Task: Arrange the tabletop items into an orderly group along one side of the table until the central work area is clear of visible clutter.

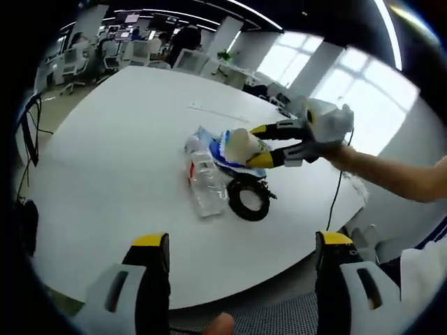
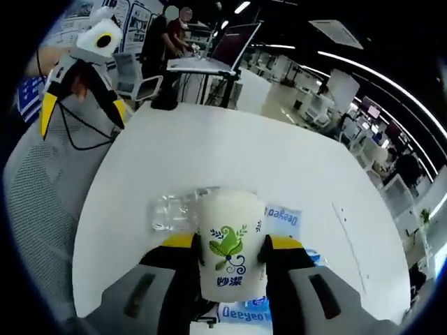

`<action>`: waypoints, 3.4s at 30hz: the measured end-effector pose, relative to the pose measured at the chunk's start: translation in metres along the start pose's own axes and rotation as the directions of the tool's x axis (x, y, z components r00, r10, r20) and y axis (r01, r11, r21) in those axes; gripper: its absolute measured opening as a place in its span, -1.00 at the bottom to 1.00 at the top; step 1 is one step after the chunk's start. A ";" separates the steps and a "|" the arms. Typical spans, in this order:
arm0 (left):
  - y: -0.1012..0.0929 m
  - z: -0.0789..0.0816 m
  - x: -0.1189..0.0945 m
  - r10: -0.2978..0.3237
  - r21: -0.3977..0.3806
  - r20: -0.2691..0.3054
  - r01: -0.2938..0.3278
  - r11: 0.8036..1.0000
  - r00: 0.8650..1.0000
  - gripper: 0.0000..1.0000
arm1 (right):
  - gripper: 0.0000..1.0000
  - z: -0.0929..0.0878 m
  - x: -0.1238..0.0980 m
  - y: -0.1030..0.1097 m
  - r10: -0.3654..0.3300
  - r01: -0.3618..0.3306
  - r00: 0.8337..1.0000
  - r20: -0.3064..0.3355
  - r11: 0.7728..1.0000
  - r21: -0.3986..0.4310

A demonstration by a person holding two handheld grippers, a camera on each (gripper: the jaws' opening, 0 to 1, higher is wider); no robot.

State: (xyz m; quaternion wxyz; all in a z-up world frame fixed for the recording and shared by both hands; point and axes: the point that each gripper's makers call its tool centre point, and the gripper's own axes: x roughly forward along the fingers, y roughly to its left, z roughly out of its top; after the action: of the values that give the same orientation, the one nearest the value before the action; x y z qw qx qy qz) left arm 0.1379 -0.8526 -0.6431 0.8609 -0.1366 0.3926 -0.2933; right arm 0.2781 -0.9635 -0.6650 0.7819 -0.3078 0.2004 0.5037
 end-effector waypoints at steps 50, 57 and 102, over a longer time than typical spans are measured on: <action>-0.090 0.064 0.039 -0.278 0.034 0.116 0.276 0.961 0.954 -0.06 | -0.26 0.073 -0.090 0.089 -0.270 0.178 0.881 0.389 0.950 0.257; -0.104 0.053 0.052 -0.261 0.221 0.028 0.249 0.943 0.965 -0.09 | -0.24 0.044 -0.093 0.091 -0.305 0.223 0.904 0.300 0.934 0.280; -0.200 -0.015 0.172 -0.460 0.185 -0.313 0.529 0.828 0.831 0.42 | -0.26 -0.126 -0.129 0.087 -0.421 0.356 0.907 0.011 0.781 0.514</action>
State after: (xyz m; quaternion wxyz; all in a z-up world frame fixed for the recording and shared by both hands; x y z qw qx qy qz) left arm 0.1361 -1.1163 -0.6623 0.7069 -0.0795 0.4079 -0.5723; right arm 0.1454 -1.1090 -0.7014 0.9324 -0.0970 0.2066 0.2804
